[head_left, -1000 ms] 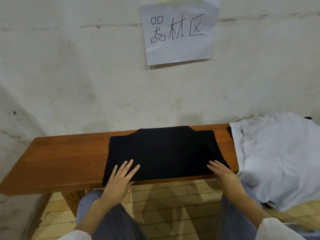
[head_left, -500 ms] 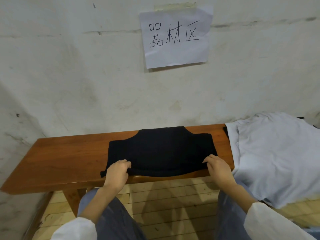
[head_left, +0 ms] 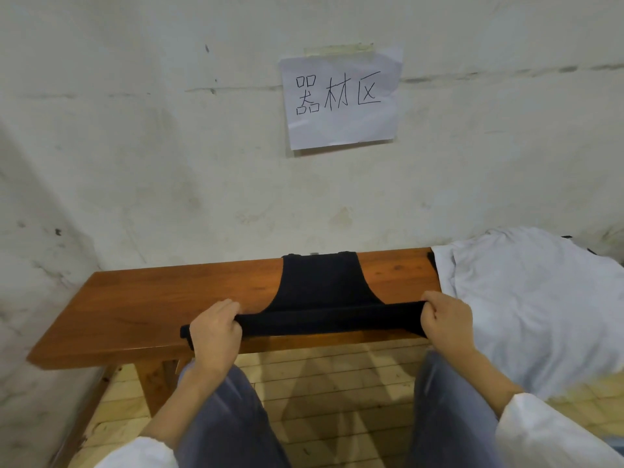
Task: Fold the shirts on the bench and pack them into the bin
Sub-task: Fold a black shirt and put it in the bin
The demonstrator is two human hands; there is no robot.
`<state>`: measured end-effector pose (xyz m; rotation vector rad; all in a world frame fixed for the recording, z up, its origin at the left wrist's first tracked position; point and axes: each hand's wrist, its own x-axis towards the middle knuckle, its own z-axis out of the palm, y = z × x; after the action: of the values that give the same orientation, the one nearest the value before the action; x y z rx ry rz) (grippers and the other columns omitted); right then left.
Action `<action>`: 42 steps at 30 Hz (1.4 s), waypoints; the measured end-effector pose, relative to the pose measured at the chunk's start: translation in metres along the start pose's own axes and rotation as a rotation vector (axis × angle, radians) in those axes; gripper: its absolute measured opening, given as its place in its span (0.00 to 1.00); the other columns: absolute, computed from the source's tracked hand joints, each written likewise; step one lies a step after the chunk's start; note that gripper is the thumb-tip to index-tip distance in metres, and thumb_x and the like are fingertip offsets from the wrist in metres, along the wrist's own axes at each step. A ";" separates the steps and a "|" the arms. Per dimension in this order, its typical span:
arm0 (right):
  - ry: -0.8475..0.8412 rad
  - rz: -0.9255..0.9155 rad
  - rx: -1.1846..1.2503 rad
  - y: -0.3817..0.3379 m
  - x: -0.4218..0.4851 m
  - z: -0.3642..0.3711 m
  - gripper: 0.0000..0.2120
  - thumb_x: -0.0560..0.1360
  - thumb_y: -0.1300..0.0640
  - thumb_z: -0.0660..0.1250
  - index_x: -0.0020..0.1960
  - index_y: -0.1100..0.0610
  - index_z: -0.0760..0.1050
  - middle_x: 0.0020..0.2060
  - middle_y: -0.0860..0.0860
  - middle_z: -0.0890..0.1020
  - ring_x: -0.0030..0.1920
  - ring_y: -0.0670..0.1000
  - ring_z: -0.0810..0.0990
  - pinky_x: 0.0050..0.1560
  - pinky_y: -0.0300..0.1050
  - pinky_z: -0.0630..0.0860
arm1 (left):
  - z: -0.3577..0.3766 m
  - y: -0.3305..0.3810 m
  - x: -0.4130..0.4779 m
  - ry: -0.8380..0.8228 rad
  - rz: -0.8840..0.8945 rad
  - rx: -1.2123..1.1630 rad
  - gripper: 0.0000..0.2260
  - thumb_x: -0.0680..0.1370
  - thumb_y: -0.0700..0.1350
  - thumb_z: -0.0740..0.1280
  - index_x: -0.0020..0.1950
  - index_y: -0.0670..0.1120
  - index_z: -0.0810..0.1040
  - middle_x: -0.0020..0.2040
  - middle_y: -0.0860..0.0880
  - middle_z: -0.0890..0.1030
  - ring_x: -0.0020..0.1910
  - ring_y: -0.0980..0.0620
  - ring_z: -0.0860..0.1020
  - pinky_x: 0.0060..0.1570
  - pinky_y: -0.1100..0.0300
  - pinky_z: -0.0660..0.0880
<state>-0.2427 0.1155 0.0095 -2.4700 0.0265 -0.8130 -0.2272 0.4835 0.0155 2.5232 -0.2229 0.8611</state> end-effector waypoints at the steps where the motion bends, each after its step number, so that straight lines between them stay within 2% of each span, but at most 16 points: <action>1: 0.014 -0.015 0.001 0.001 -0.003 -0.004 0.14 0.69 0.55 0.49 0.28 0.56 0.67 0.22 0.46 0.65 0.22 0.43 0.63 0.25 0.35 0.57 | -0.001 0.001 -0.004 0.020 0.016 -0.005 0.12 0.65 0.27 0.59 0.27 0.41 0.71 0.25 0.50 0.71 0.24 0.54 0.67 0.25 0.69 0.60; 4: 0.026 -0.014 -0.010 0.007 -0.008 -0.014 0.16 0.69 0.54 0.48 0.28 0.57 0.69 0.22 0.46 0.67 0.22 0.43 0.64 0.25 0.35 0.59 | -0.001 0.002 -0.009 0.049 0.033 -0.023 0.10 0.65 0.29 0.56 0.26 0.40 0.70 0.25 0.48 0.71 0.23 0.52 0.67 0.22 0.63 0.63; 8: 0.043 0.009 -0.021 0.011 -0.009 -0.017 0.18 0.69 0.53 0.48 0.31 0.58 0.73 0.24 0.50 0.73 0.24 0.49 0.69 0.26 0.38 0.65 | 0.000 0.010 -0.005 0.095 0.038 -0.080 0.11 0.67 0.30 0.56 0.27 0.41 0.71 0.25 0.49 0.70 0.25 0.56 0.65 0.28 0.72 0.59; 12: 0.057 0.030 -0.020 0.009 -0.001 -0.014 0.14 0.70 0.62 0.54 0.32 0.60 0.76 0.25 0.52 0.75 0.24 0.51 0.72 0.26 0.45 0.70 | 0.007 0.014 0.006 0.090 0.005 -0.074 0.10 0.65 0.29 0.55 0.27 0.40 0.70 0.25 0.50 0.68 0.24 0.55 0.64 0.28 0.72 0.56; 16: 0.017 0.059 -0.037 0.014 0.015 -0.002 0.13 0.69 0.62 0.55 0.33 0.59 0.76 0.25 0.50 0.75 0.25 0.48 0.72 0.26 0.44 0.70 | 0.019 0.008 0.019 0.051 -0.070 -0.079 0.13 0.65 0.24 0.59 0.29 0.41 0.73 0.27 0.50 0.71 0.26 0.54 0.68 0.29 0.70 0.63; 20: -0.044 0.094 -0.024 0.019 0.055 0.016 0.13 0.69 0.61 0.54 0.32 0.59 0.75 0.23 0.50 0.74 0.24 0.48 0.70 0.26 0.43 0.67 | 0.028 0.004 0.053 0.020 -0.187 -0.139 0.15 0.65 0.23 0.59 0.33 0.42 0.76 0.32 0.49 0.76 0.31 0.52 0.73 0.29 0.62 0.66; 24: -0.136 0.152 -0.089 0.022 0.123 0.046 0.11 0.68 0.62 0.54 0.31 0.61 0.71 0.25 0.54 0.73 0.27 0.56 0.72 0.30 0.49 0.69 | 0.048 0.002 0.114 -0.024 -0.293 -0.095 0.13 0.65 0.26 0.58 0.37 0.40 0.77 0.36 0.48 0.77 0.35 0.49 0.74 0.34 0.54 0.69; 26: -0.191 0.154 -0.147 0.023 0.157 0.068 0.13 0.68 0.60 0.52 0.34 0.62 0.74 0.30 0.57 0.78 0.32 0.59 0.75 0.34 0.50 0.71 | 0.071 -0.006 0.145 -0.080 -0.310 -0.035 0.12 0.67 0.28 0.57 0.39 0.40 0.77 0.38 0.46 0.78 0.38 0.46 0.75 0.38 0.52 0.71; 28: -0.288 0.177 -0.203 0.027 0.181 0.093 0.15 0.74 0.62 0.53 0.47 0.62 0.78 0.46 0.58 0.81 0.44 0.58 0.77 0.45 0.50 0.73 | 0.102 -0.020 0.166 -0.250 -0.322 0.138 0.14 0.71 0.31 0.58 0.51 0.42 0.78 0.49 0.43 0.78 0.48 0.42 0.76 0.48 0.50 0.71; 30: -0.346 0.232 -0.211 0.030 0.184 0.120 0.18 0.75 0.67 0.56 0.63 0.61 0.73 0.62 0.58 0.73 0.60 0.58 0.73 0.59 0.50 0.70 | 0.132 -0.030 0.169 -0.507 -0.327 0.357 0.23 0.74 0.36 0.60 0.69 0.45 0.67 0.67 0.41 0.69 0.64 0.40 0.69 0.62 0.47 0.65; 32: -0.367 0.272 -0.153 0.024 0.164 0.145 0.22 0.76 0.69 0.55 0.70 0.62 0.68 0.69 0.59 0.66 0.69 0.58 0.65 0.69 0.50 0.64 | 0.161 -0.032 0.155 -0.624 -0.230 0.361 0.26 0.76 0.38 0.60 0.74 0.47 0.60 0.74 0.42 0.60 0.72 0.42 0.60 0.69 0.47 0.58; 34: -0.448 0.231 -0.103 0.010 0.132 0.167 0.21 0.80 0.63 0.54 0.73 0.61 0.63 0.73 0.57 0.62 0.74 0.56 0.58 0.74 0.47 0.57 | 0.185 -0.028 0.132 -0.653 -0.010 0.245 0.24 0.78 0.39 0.58 0.74 0.47 0.63 0.76 0.45 0.60 0.75 0.46 0.56 0.73 0.50 0.52; 36: -0.595 0.221 -0.134 -0.002 0.101 0.188 0.25 0.83 0.51 0.50 0.77 0.58 0.55 0.77 0.54 0.54 0.77 0.54 0.50 0.75 0.49 0.48 | 0.203 -0.024 0.113 -0.731 0.151 0.185 0.22 0.81 0.50 0.50 0.76 0.50 0.61 0.77 0.49 0.57 0.77 0.50 0.52 0.74 0.53 0.44; 37: -0.639 0.225 -0.194 -0.005 0.088 0.194 0.28 0.82 0.44 0.46 0.78 0.57 0.50 0.77 0.54 0.51 0.77 0.54 0.46 0.75 0.50 0.44 | 0.208 -0.023 0.107 -0.771 0.174 0.187 0.26 0.80 0.56 0.43 0.77 0.51 0.58 0.78 0.51 0.55 0.77 0.52 0.49 0.73 0.54 0.41; 39: -0.634 0.187 -0.331 -0.004 0.071 0.203 0.37 0.76 0.35 0.35 0.78 0.56 0.44 0.77 0.54 0.47 0.77 0.55 0.43 0.74 0.52 0.39 | 0.214 -0.024 0.099 -0.797 0.171 0.221 0.33 0.75 0.61 0.34 0.78 0.53 0.53 0.78 0.52 0.51 0.77 0.53 0.45 0.73 0.53 0.38; 42: -0.634 0.156 -0.409 0.000 0.067 0.204 0.42 0.70 0.34 0.27 0.78 0.56 0.41 0.77 0.54 0.46 0.77 0.55 0.41 0.73 0.53 0.37 | 0.215 -0.026 0.093 -0.778 0.111 0.276 0.34 0.73 0.62 0.31 0.78 0.55 0.49 0.78 0.52 0.45 0.76 0.53 0.40 0.73 0.50 0.36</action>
<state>-0.0739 0.2024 -0.0917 -2.9530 0.1669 0.0780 -0.0304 0.4040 -0.0869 3.0141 -0.5166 -0.1131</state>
